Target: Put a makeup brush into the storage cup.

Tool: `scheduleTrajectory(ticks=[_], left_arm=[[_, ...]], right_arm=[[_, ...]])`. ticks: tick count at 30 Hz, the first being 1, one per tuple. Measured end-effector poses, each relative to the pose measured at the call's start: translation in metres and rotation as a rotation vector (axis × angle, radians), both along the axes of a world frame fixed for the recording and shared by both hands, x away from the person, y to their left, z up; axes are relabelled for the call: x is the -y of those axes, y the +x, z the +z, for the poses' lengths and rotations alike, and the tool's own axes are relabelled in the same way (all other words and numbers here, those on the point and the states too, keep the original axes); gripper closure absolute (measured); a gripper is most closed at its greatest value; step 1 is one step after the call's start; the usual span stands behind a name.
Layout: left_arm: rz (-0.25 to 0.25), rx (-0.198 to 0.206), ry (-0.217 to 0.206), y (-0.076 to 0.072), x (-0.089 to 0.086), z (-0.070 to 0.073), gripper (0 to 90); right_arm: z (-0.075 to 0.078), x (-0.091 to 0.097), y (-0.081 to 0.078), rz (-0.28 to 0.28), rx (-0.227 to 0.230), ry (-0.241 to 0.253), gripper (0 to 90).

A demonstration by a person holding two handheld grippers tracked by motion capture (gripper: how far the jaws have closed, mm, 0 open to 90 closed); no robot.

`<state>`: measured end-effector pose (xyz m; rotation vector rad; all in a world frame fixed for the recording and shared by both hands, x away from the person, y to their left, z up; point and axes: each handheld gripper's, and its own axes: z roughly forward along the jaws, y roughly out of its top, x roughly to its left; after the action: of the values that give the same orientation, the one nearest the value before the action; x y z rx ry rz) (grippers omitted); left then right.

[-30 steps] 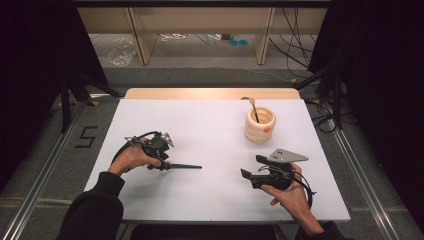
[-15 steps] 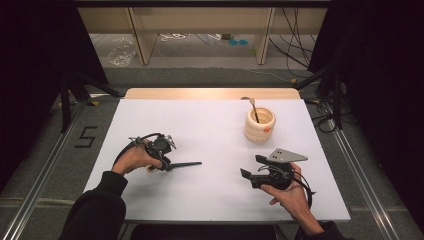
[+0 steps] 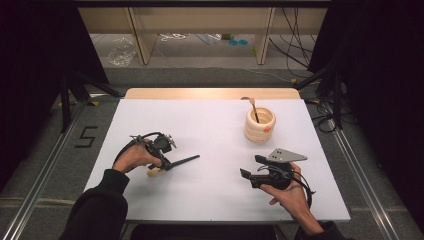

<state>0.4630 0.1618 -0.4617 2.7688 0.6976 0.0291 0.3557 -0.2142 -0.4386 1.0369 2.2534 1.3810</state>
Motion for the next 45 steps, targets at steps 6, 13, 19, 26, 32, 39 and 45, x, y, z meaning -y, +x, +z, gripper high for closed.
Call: scheduleTrajectory(ticks=[6, 13, 19, 26, 32, 39, 45], left_arm=[[-0.017, -0.014, 0.057, 0.003, 0.005, 0.002, 77.3], [-0.033, -0.012, 0.08, 0.003, 0.007, 0.003, 77.9], [-0.074, -0.006, 0.13, 0.003, 0.014, 0.004, 78.2], [-0.092, -0.008, 0.132, 0.002, 0.014, 0.006, 78.3], [-0.087, 0.0, 0.087, 0.0, 0.011, 0.012, 78.4], [-0.045, -0.017, -0.032, -0.007, 0.008, 0.024, 78.4], [-0.056, -0.044, -0.089, -0.015, 0.009, 0.032, 78.4]], right_arm=[[-0.001, -0.001, 0.0, 0.005, 0.003, 0.01, 25.2], [-0.001, -0.002, 0.001, 0.015, 0.002, 0.007, 25.2], [0.0, -0.001, 0.0, 0.013, -0.004, 0.0, 25.3], [-0.001, -0.001, 0.001, 0.011, 0.005, 0.001, 25.4], [0.0, -0.001, 0.001, 0.012, 0.002, 0.005, 25.7], [0.002, -0.004, -0.001, 0.022, 0.024, -0.021, 25.9], [0.008, -0.015, -0.005, 0.059, 0.104, -0.095, 26.0]])
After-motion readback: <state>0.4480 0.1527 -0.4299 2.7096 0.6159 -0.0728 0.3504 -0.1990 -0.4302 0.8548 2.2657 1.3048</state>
